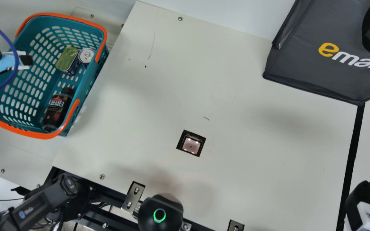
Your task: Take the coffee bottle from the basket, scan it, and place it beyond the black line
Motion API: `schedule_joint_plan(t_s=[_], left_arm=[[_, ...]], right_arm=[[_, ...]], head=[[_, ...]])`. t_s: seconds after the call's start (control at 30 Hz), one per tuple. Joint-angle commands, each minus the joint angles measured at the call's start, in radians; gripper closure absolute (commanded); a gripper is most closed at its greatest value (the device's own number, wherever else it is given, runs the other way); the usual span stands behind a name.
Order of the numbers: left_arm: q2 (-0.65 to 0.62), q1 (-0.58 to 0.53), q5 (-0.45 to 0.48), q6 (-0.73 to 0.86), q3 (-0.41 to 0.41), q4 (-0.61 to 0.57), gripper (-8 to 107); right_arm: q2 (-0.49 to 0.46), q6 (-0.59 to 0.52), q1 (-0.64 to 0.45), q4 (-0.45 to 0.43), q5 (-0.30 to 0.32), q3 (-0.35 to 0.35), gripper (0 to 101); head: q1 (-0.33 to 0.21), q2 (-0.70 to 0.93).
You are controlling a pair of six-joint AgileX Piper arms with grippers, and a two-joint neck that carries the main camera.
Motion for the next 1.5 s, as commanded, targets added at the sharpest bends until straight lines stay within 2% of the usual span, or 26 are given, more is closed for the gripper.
schedule_joint_plan(t_s=[0.0, 0.43, 0.97, 1.47], left_arm=[[0.021, 0.001, 0.004, 0.02, -0.008, -0.002, 9], [0.117, -0.021, 0.006, 0.088, -0.032, 0.005, 9], [0.18, -0.056, -0.041, 0.127, 0.027, -0.008, 9], [0.303, -0.022, -0.129, 0.286, 0.075, -0.061, 9]], right_arm=[[0.0, 0.0, 0.0, 0.0, 0.0, 0.0, 10], [0.0, 0.0, 0.0, 0.0, -0.001, 0.0, 10], [0.0, 0.0, 0.0, 0.0, -0.001, 0.0, 10], [0.0, 0.0, 0.0, 0.0, 0.0, 0.0, 10]], head=[[-0.026, 0.004], [-0.026, 0.004], [-0.026, 0.004], [-0.026, 0.004]])
